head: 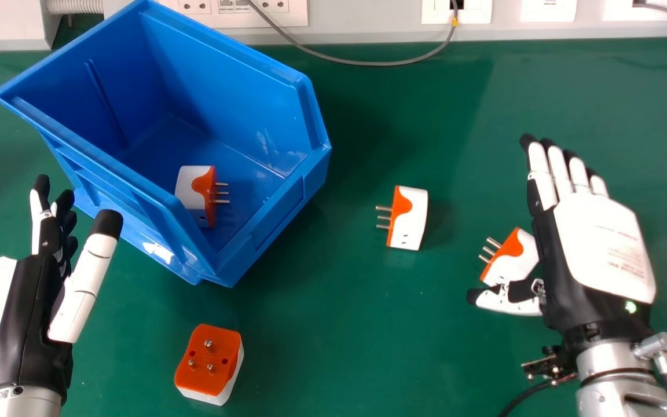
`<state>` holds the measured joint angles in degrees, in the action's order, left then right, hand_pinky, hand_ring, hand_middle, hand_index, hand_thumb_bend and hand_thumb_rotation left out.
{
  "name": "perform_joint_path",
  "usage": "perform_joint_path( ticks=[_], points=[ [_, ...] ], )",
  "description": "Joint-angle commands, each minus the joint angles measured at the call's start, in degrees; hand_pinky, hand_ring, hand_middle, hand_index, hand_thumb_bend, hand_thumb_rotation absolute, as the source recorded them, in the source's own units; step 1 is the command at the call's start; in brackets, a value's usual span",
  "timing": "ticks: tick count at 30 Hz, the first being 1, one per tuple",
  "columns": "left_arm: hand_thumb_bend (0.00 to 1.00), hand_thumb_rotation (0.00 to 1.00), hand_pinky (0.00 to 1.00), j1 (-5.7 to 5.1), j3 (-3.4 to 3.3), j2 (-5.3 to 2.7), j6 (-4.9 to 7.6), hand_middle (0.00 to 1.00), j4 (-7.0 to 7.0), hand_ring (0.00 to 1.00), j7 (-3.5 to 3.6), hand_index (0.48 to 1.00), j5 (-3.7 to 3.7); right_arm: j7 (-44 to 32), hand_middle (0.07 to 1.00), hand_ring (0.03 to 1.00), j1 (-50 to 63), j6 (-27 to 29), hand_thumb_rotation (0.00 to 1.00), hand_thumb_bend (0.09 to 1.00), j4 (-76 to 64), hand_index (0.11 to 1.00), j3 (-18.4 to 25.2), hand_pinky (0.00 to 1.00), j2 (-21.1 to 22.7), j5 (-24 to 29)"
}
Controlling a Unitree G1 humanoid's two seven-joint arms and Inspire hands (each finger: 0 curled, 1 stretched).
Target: Pick all objects and put in blue box
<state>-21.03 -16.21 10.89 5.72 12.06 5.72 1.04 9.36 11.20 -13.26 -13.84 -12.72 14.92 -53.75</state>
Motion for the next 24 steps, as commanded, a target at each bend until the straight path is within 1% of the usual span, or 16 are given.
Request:
perform_joint_path(
  ticks=[1,7,10,14,16,19,21,24],
  points=[
    [0.79,0.86,1.0,0.05,-0.52,0.45,0.35,1.0,1.45,1.0,-0.4,1.0,-0.05,-0.8,1.0,1.0,-0.3,-0.7,0.1,0.702,-0.1,0.99,-0.1,0.99,0.0,-0.2],
    [0.77,0.87,1.0,0.1,-0.59,0.68,0.22,1.0,1.48,1.0,-0.39,1.0,-0.21,-3.0,1.0,1.0,-2.4,-2.0,0.1,0.704,2.9,0.986,-0.6,0.98,0.2,0.1],
    [0.77,0.87,1.0,-0.05,-0.63,0.69,0.14,1.0,1.77,1.0,-0.24,1.0,0.0,-5.6,1.0,1.0,-4.0,-3.3,0.1,0.704,4.6,0.979,-1.1,0.98,0.8,0.0],
    [0.77,0.87,1.0,0.24,-0.64,0.93,0.25,1.0,1.27,1.0,-0.23,1.0,-0.16,-9.2,1.0,0.991,-6.8,-4.6,0.12,0.701,7.5,0.973,-1.6,0.97,2.0,-0.2],
    [0.77,0.87,1.0,0.1,-0.57,0.97,0.28,1.0,1.5,1.0,-0.26,1.0,-0.27,-11.0,1.0,0.983,-7.8,-5.5,0.13,0.698,8.3,0.97,-1.9,0.96,2.4,-0.1],
    [0.77,0.87,1.0,0.27,-0.54,1.09,0.68,1.0,1.04,1.0,-0.25,1.0,-0.32,-13.0,1.0,0.979,-9.0,-6.6,0.14,0.697,8.7,0.969,-2.0,0.95,2.6,0.2],
    [0.77,0.87,1.0,0.34,-0.63,1.21,0.7,1.0,0.88,1.0,-0.07,1.0,-0.1,-13.3,1.0,0.978,-9.9,-6.9,0.14,0.695,9.8,0.967,-2.0,0.95,2.8,0.2],
    [0.78,0.88,1.0,0.27,-0.58,1.31,0.52,1.0,1.09,1.0,-0.01,1.0,0.04,-13.2,1.0,0.974,-10.5,-7.2,0.13,0.693,10.5,0.956,-2.1,0.94,2.9,0.3]
  ],
)
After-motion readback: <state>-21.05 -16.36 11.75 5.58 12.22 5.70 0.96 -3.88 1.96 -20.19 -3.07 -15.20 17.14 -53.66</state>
